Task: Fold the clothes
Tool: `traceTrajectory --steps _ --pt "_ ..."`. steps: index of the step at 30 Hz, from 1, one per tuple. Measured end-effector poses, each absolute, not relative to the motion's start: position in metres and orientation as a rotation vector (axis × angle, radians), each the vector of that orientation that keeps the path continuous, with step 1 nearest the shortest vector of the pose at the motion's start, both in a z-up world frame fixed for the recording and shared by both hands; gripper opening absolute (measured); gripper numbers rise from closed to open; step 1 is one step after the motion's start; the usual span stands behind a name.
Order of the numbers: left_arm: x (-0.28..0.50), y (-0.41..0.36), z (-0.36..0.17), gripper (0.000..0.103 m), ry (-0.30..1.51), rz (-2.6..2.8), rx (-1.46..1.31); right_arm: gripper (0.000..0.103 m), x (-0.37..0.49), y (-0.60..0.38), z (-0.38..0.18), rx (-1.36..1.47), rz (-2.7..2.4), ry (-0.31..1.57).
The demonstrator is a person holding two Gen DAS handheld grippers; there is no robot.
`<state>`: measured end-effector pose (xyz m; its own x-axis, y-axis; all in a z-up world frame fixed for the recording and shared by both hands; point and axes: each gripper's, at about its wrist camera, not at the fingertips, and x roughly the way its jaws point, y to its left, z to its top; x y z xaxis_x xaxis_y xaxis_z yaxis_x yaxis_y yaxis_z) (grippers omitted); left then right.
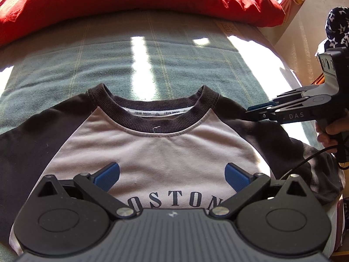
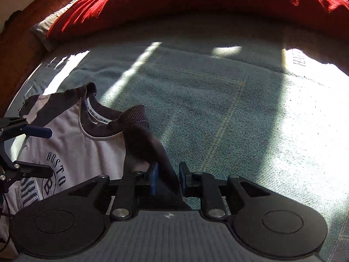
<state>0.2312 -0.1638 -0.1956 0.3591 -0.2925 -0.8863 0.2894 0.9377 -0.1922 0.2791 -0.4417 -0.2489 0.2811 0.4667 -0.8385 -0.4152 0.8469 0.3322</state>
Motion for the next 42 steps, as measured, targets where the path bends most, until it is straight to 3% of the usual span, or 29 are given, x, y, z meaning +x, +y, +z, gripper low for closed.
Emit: traceTrajectory --steps 2,3,4,13,16,26,33,39,42 --pt "0.231 -0.155 -0.197 0.102 1.147 -0.361 -0.019 0.022 0.278 -0.427 -0.253 -0.02 0.603 1.162" --pt "0.231 -0.151 -0.197 0.102 1.149 -0.355 -0.026 0.007 0.276 -0.42 -0.251 -0.071 0.604 1.148" --pt "0.231 -0.148 -0.197 0.102 1.152 -0.349 -0.031 0.002 0.274 -0.414 -0.248 -0.12 0.595 1.133" --pt "0.229 -0.13 -0.191 0.102 1.137 -0.312 -0.048 0.0 0.316 -0.399 -0.229 -0.157 0.55 1.052" --pt "0.229 -0.128 -0.189 0.102 1.131 -0.314 -0.048 0.001 0.309 -0.426 -0.211 -0.113 0.515 1.005" --pt "0.232 -0.15 -0.192 0.102 1.132 -0.347 -0.01 0.031 0.222 -0.537 -0.217 -0.044 0.403 1.168" --pt "0.234 -0.181 -0.195 0.102 1.143 -0.385 0.051 0.032 0.165 -0.558 -0.235 -0.038 0.362 1.184" --pt "0.237 -0.207 -0.195 0.102 1.144 -0.421 0.095 0.037 0.135 -0.541 -0.234 -0.298 0.41 1.138" --pt "0.238 -0.219 -0.194 0.102 1.139 -0.441 0.116 0.037 0.137 -0.554 -0.23 -0.279 0.407 1.142"
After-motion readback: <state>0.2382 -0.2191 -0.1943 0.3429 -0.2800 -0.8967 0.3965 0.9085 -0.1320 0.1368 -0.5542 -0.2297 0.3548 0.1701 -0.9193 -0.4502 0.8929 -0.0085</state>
